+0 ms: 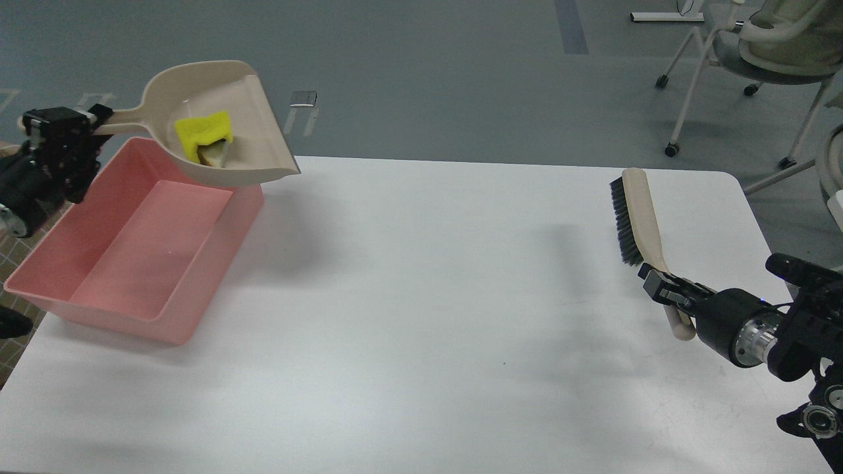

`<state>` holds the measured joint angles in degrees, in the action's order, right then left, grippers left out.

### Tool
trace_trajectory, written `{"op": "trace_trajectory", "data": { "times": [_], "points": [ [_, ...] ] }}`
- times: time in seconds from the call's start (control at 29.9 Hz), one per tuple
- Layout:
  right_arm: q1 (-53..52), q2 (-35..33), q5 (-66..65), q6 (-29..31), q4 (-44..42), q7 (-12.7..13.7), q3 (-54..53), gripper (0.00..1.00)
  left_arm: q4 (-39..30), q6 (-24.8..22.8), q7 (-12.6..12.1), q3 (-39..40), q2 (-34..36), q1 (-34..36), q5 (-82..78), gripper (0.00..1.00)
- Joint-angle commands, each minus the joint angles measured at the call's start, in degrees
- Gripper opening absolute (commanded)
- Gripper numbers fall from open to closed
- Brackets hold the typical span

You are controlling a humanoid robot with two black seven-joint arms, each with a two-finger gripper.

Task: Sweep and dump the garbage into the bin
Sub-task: 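Lift the dustpan over the pink bin and tip it to dump, then bring the empty dustpan back and lower it onto the table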

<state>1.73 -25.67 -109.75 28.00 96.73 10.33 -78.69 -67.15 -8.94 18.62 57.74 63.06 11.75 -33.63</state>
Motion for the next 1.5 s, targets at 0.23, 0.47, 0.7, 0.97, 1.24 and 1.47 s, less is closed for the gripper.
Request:
{"op": "trace_trajectory", "data": {
  "times": [0.23, 0.47, 0.7, 0.97, 1.24, 1.47],
  "points": [
    [0.56, 0.62, 0.06, 0.00, 0.13, -0.75, -1.02, 0.00, 13.36, -6.70, 1.15, -1.23, 5.67, 0.29, -3.35, 0.00],
    [0.56, 0.71, 2.34, 0.00, 0.13, -0.75, -1.55, 0.00, 13.28, -6.44, 4.49, -0.88, 6.20, 1.43, -19.53, 0.00],
    [0.65, 0.71, 4.19, 0.00, 0.04, -0.75, -1.55, 0.00, 8.81, -6.70, 5.55, -1.05, 13.57, 4.68, -24.36, 0.00],
    [0.91, 1.58, 5.24, 0.00, 0.48, -0.83, -1.55, 0.00, 1.32, -6.09, 5.46, -0.96, 17.71, 6.79, -39.57, 0.00],
    [2.67, 1.58, 7.36, 0.00, 0.48, -1.10, -3.48, 0.00, -0.16, -4.85, 5.46, -0.79, 18.50, 11.44, -43.45, 0.00],
    [2.93, 0.53, 7.18, 0.00, 0.74, -1.10, -5.76, 0.00, -9.22, -10.91, 0.90, -0.17, 16.06, 22.44, -28.12, 0.00]
  ]
}}
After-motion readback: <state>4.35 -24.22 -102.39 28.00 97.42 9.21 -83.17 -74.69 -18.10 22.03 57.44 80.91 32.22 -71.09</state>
